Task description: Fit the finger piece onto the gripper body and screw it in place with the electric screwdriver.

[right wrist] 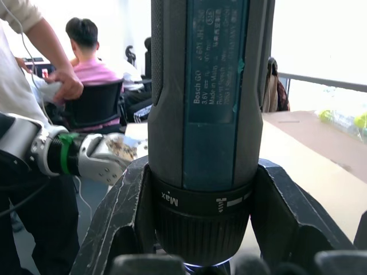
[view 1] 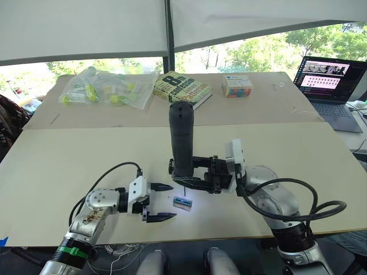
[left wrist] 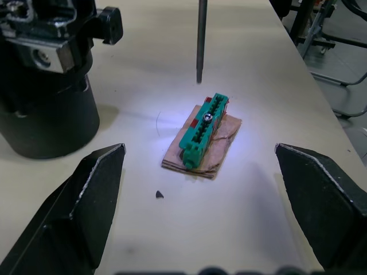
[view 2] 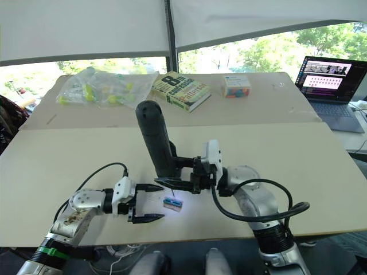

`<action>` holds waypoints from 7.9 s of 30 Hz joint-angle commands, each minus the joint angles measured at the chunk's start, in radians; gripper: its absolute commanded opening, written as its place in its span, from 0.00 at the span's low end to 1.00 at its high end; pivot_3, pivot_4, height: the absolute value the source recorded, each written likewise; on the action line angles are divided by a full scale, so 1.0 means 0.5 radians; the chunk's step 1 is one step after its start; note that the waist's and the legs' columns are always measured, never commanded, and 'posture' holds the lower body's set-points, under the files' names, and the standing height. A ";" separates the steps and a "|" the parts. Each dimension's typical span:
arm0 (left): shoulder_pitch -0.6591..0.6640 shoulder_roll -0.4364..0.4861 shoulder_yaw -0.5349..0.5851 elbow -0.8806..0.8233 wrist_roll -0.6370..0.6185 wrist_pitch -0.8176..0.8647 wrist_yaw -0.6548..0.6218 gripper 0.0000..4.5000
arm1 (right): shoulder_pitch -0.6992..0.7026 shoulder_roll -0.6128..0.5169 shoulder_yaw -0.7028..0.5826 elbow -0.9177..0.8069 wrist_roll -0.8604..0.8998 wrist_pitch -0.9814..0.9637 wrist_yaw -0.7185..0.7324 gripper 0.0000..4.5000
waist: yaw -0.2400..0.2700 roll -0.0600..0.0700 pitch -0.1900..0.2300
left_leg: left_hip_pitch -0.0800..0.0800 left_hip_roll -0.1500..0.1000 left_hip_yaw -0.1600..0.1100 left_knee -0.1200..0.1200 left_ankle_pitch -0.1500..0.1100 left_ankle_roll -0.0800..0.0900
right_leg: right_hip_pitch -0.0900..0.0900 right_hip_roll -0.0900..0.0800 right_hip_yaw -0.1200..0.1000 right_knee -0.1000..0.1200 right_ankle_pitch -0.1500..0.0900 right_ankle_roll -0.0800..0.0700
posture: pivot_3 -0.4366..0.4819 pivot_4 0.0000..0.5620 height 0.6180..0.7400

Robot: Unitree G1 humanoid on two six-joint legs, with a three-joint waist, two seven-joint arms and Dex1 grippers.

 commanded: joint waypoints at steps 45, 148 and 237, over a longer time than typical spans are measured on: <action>0.031 -0.023 -0.017 -0.013 -0.009 0.008 0.038 0.98 | -0.042 0.093 0.026 0.019 -0.023 -0.120 0.072 0.43 | 0.000 0.000 0.000 | 0.000 0.000 0.000 0.003 0.000 0.000 | 0.000 0.000 0.000 0.003 0.000 0.000 | 0.48 0.27 1.00; 0.048 0.213 0.473 -0.469 -0.469 0.668 0.401 0.98 | -0.251 -0.349 -0.537 -0.476 0.739 0.285 -0.188 0.43 | -0.004 -0.002 0.000 | 0.005 0.001 0.000 0.003 0.000 0.000 | 0.005 0.000 0.001 0.001 0.000 -0.001 | 0.48 0.27 1.00; -0.633 -0.371 0.100 0.849 0.189 -0.064 0.119 1.00 | -0.326 -0.401 -0.494 -0.415 0.686 0.384 -0.129 0.43 | -0.004 -0.002 -0.002 | -0.002 0.000 -0.002 0.022 -0.001 0.001 | 0.008 0.002 0.000 0.003 0.005 0.005 | 0.48 0.27 1.00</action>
